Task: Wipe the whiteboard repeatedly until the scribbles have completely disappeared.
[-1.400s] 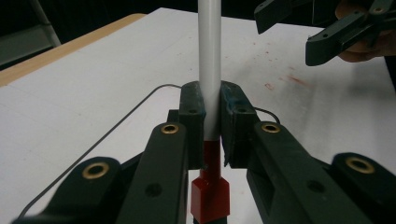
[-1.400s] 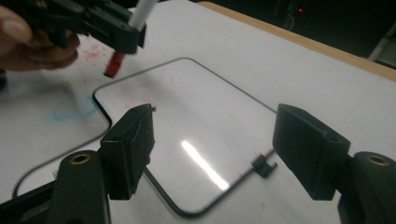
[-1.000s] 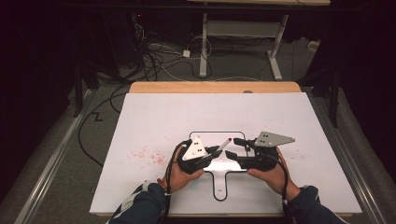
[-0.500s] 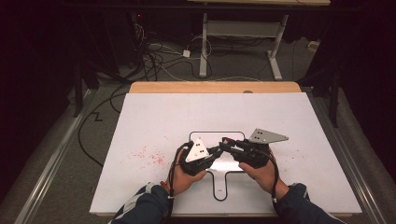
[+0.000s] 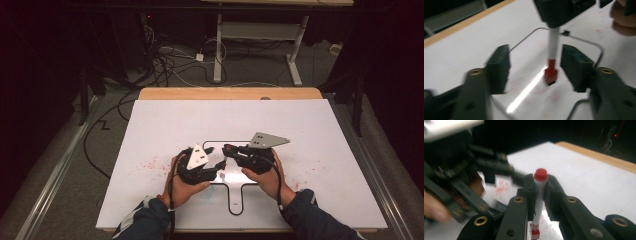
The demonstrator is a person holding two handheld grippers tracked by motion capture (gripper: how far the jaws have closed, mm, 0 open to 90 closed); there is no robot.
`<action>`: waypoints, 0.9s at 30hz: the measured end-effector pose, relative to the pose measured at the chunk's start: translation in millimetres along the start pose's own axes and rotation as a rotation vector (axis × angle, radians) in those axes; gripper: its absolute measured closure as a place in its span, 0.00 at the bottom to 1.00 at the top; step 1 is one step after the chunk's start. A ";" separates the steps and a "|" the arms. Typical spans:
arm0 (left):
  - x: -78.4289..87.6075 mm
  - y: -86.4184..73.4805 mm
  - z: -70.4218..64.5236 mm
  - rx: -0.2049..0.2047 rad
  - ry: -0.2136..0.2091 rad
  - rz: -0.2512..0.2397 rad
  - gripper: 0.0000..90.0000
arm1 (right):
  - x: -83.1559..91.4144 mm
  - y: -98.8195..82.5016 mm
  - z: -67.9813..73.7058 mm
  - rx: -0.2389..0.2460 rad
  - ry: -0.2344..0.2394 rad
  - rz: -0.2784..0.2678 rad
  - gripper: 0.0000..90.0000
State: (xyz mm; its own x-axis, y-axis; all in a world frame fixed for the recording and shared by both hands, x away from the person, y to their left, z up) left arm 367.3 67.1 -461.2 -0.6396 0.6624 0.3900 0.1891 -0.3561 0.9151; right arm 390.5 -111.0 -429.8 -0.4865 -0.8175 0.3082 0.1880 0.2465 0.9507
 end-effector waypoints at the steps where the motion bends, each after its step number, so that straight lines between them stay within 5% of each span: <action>1: 5.0 -4.4 5.2 0.008 0.016 0.010 0.34 | -4.3 -1.4 1.6 0.013 0.006 0.019 0.90; 4: 19.2 -17.5 18.3 -0.035 0.084 0.038 0.27 | -14.7 -5.8 5.0 0.053 0.008 0.068 0.90; 8: 36.4 -32.0 27.5 -0.025 0.121 0.064 0.26 | -17.5 -6.6 9.5 0.066 0.013 0.090 0.90; 12: 50.0 -45.5 28.6 0.001 0.130 0.097 0.26 | -17.8 -4.8 14.6 0.105 0.017 0.113 0.90; 16: 60.4 -53.8 25.2 0.015 0.134 0.111 0.27 | -17.0 -3.9 6.2 0.142 -0.065 0.123 0.90; 19: 65.3 -57.3 23.6 0.012 0.140 0.118 0.27 | -16.4 -5.1 8.5 0.133 -0.059 0.112 0.90; 24: 64.7 -58.1 21.8 0.010 0.136 0.121 0.25 | -14.8 -8.5 27.2 0.086 0.020 0.097 0.90; 27: 63.4 -57.7 20.4 0.008 0.128 0.123 0.25 | -13.9 -7.9 31.9 0.126 0.005 0.110 0.90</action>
State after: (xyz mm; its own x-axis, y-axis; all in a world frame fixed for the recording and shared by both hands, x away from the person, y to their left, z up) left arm 331.1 143.0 -487.1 -0.7009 0.5248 0.4831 0.2770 -0.4239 0.8623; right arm 368.6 -85.0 -440.5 -0.4648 -0.7843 0.4110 0.1314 0.3979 0.9080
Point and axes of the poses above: each handheld gripper's, and its own axes: x roughly backward along the jaws, y roughly out of its top, z roughly to its left, the point moved 4 cm from there along -x, roughly forward along the jaws, and after that the axes turned 5 degrees about -z, right-handed, at the moved point
